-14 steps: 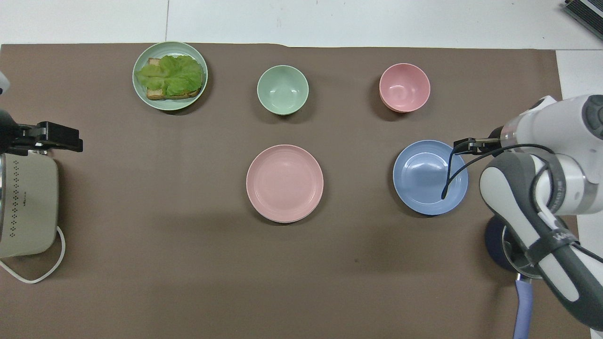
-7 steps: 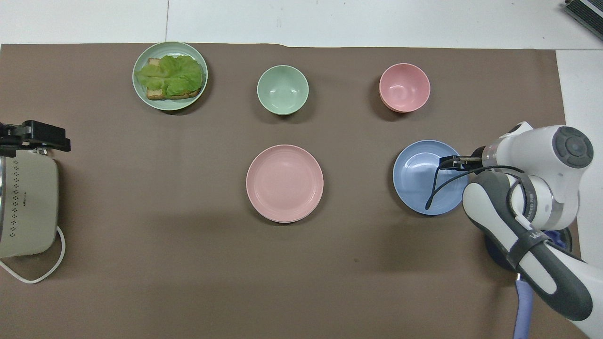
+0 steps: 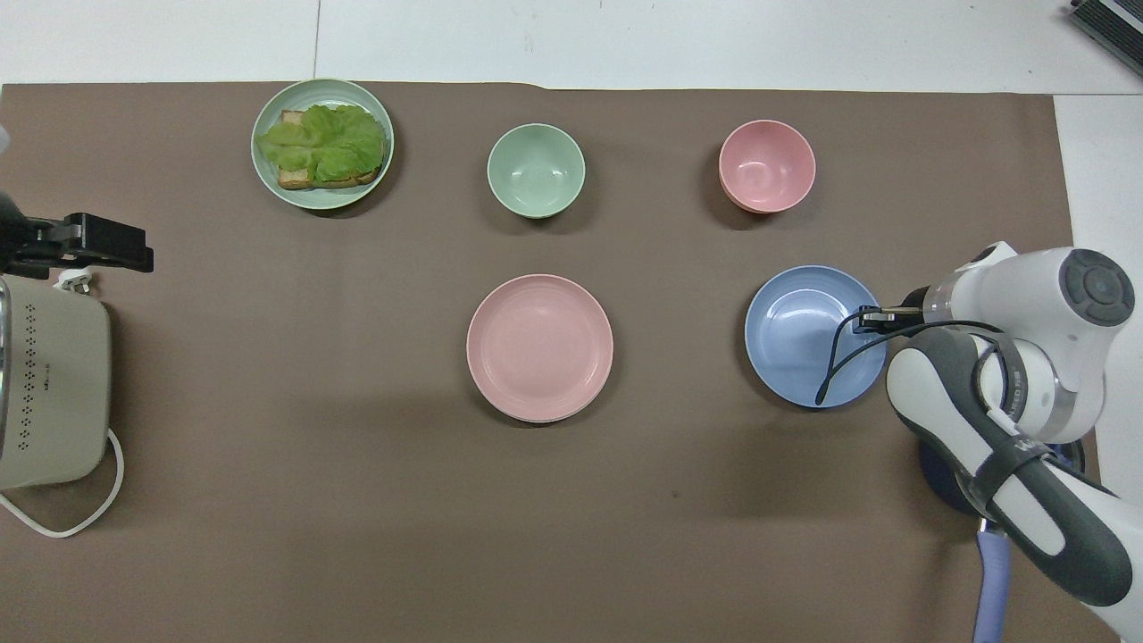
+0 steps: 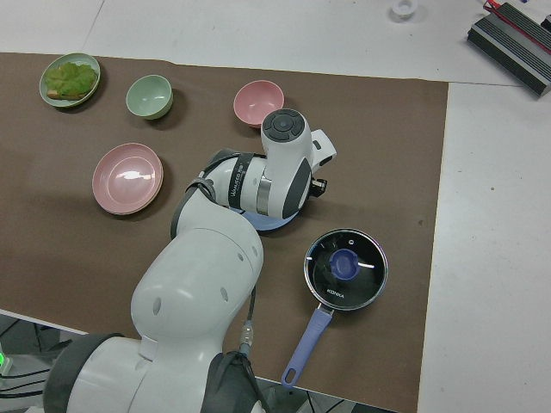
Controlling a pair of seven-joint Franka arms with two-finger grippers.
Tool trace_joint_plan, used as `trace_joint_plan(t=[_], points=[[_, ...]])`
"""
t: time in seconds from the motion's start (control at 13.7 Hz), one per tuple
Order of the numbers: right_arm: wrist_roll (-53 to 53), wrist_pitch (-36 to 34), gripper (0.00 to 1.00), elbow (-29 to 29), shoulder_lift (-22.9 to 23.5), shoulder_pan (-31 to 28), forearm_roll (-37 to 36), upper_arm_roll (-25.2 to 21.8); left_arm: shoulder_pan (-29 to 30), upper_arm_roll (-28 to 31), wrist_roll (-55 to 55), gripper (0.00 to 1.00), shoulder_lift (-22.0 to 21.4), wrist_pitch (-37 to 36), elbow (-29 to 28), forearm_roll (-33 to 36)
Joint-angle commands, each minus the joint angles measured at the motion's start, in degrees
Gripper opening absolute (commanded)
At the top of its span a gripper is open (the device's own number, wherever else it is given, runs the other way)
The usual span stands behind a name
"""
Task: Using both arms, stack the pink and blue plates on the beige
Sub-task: 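Reach the right gripper to the blue plate rim and grasp it, then carry the blue plate onto the pink plate stack and release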
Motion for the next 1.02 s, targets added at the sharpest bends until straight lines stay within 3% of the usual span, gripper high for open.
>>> trace_joint_plan(t=[0.0,0.29,0.51,0.66,0.95], points=[[-1.97,0.36,0.00,-0.73,-1.12,-0.96,1.55,0.37,-1.05,0.87,0.31,1.00,0.19,-0.92,1.32,0.76],[-1.18,-1.39,0.00,0.76,-2.26,-0.61,1.64,0.37,-1.93,2.10,0.31,1.00,-0.95,-1.09,0.88,0.76],[0.14,-8.40,0.00,3.30,-5.59,0.79,1.73,0.89,-1.67,2.28,0.31,1.00,-2.19,-1.18,0.88,0.76],[4.25,-11.58,0.00,6.54,-6.04,3.77,1.73,1.42,-1.32,2.28,0.31,1.00,-2.10,-1.18,0.88,0.76],[17.26,-11.07,0.00,8.32,-5.51,13.34,1.81,1.69,-0.97,2.19,0.31,1.00,-2.10,-1.18,0.88,0.76]])
